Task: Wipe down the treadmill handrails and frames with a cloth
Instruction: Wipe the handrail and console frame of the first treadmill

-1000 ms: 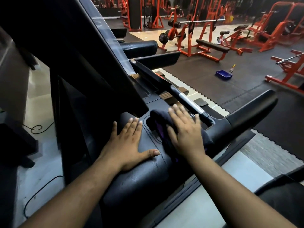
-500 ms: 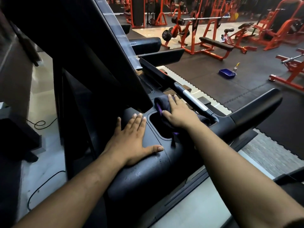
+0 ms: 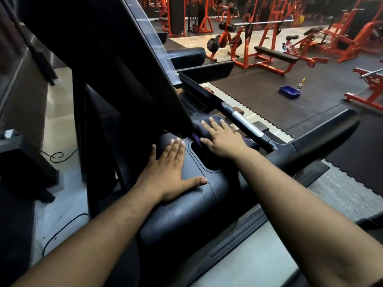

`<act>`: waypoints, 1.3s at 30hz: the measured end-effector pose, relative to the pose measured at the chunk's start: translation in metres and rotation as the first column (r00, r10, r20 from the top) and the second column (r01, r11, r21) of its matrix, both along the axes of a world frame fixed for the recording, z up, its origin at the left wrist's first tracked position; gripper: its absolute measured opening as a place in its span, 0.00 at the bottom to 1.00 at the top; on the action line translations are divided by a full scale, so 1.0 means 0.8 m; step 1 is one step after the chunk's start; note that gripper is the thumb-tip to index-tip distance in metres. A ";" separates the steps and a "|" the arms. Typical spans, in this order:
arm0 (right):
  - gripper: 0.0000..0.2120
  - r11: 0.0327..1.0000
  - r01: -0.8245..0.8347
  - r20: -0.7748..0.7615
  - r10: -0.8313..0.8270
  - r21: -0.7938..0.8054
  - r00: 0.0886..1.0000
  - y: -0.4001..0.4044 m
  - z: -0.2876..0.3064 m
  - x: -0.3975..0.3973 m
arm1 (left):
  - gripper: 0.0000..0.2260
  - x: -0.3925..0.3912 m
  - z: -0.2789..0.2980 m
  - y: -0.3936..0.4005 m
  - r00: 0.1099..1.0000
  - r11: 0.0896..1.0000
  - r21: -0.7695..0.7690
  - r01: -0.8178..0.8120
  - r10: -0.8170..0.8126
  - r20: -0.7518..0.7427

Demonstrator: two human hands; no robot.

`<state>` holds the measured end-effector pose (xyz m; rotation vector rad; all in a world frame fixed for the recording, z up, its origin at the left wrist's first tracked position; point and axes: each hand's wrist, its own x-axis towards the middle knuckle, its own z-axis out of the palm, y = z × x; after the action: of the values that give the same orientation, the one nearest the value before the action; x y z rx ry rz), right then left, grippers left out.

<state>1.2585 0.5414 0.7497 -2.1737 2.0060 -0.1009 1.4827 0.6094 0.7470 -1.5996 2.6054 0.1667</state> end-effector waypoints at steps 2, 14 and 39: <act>0.31 0.995 -0.095 -0.014 0.095 -0.022 0.995 0.006 0.000 -0.023 | 0.60 0.000 0.000 0.000 1.000 1.000 0.000 0.003 -0.003 0.006; 0.34 0.992 0.116 -0.080 -0.119 -0.040 0.990 0.112 0.004 -0.026 | 0.61 0.002 0.001 0.001 0.999 1.000 0.001 0.000 0.000 -0.034; 0.31 0.857 -0.247 -0.077 0.239 -0.452 0.968 0.063 0.031 -0.012 | 0.64 0.008 -0.001 0.002 0.990 0.997 -0.040 -0.069 0.064 -0.125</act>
<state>1.2491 0.5921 0.7745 -2.7010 1.8337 -0.5782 1.4888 0.6109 0.7461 -1.7460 2.6660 0.2209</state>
